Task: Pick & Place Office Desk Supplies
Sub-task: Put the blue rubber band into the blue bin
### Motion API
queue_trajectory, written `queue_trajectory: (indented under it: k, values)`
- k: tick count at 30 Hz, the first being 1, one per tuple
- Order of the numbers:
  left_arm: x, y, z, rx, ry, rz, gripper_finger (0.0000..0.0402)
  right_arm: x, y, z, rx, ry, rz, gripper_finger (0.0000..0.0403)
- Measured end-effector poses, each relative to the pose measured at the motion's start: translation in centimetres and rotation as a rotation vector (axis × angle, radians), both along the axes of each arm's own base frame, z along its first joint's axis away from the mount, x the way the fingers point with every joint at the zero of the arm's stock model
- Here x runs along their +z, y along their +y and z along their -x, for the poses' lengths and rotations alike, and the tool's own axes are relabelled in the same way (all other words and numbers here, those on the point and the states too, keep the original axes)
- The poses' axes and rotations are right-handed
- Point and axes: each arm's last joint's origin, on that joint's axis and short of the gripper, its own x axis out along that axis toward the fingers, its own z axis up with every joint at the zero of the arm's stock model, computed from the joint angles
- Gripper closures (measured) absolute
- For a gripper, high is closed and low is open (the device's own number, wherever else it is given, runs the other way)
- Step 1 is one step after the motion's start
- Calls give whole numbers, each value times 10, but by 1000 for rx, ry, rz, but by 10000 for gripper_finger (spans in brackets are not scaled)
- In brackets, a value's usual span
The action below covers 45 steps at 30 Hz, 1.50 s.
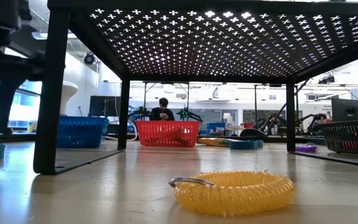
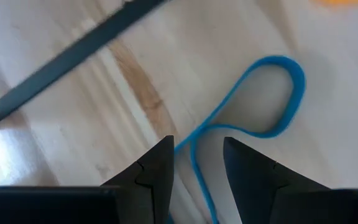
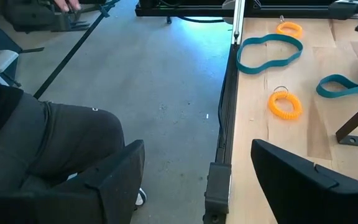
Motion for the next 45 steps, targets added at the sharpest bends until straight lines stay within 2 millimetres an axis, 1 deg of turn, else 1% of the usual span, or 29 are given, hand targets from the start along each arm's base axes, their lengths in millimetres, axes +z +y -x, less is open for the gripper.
queue_trajectory:
  k: [7,10,14,20,22,25,27,30,36,41,45]
  values:
    - [-21,-3,-4,-36,74,-68,271,0,0,0,-1,1,-1,119]
    - [-25,-4,-5,-34,87,-77,271,0,0,0,-1,1,0,119]
    - [-26,-4,-5,56,93,-41,271,0,0,0,0,0,1,119]
    - [-26,-4,-5,80,91,-32,271,0,0,0,0,0,1,119]
    - [-26,-5,-5,123,88,-20,271,0,0,0,0,0,1,119]
    - [-26,-6,-3,240,73,5,272,0,0,0,0,0,1,119]
    - [-26,-8,-2,318,64,32,280,0,0,0,0,1,1,119]
    - [-26,-9,-2,399,62,73,304,0,0,0,0,0,2,119]
    - [-26,-13,0,502,56,129,387,0,0,0,0,0,2,119]
    - [-23,-18,-2,617,11,176,398,0,0,0,1,0,2,119]
    - [-7,-27,-7,620,-8,204,399,0,0,0,10,-5,18,119]
